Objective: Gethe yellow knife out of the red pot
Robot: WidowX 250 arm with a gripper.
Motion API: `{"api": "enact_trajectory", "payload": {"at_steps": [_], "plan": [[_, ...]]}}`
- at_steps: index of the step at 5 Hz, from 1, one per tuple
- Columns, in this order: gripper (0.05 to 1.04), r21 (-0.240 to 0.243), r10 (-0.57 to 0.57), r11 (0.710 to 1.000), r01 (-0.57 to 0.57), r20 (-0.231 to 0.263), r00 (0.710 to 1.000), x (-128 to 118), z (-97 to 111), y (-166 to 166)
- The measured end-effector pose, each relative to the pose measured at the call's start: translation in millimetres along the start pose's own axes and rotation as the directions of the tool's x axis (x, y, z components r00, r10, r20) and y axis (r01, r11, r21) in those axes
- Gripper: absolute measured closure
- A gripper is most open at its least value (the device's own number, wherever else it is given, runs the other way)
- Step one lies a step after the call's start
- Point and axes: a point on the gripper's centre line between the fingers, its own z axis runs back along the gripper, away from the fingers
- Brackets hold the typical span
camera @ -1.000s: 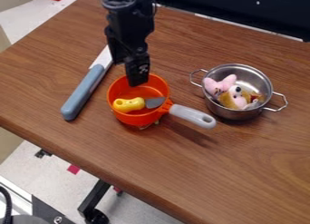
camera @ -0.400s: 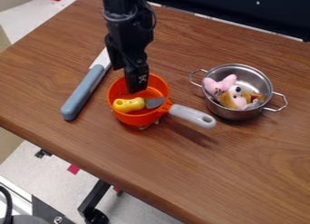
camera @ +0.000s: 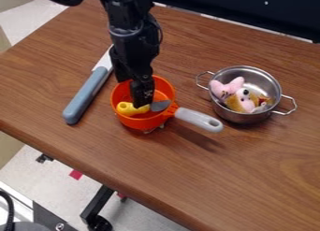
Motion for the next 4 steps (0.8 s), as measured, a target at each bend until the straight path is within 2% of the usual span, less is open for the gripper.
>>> {"api": "enact_trajectory", "payload": {"at_steps": [1, 2, 3, 4], "plan": [[0.084, 0.021, 0.016, 1.0, -0.016, 0.014, 1.0, 1, -3, 0], [0.084, 0.02, 0.011, 1.0, -0.011, -0.002, 1.0, -3, -10, -4], [0.129, 0.027, 0.004, 1.0, -0.004, -0.005, 1.0, -4, -13, -4], [0.381, 0.019, 0.005, 1.0, -0.004, -0.016, 1.0, -6, -18, -5]]}}
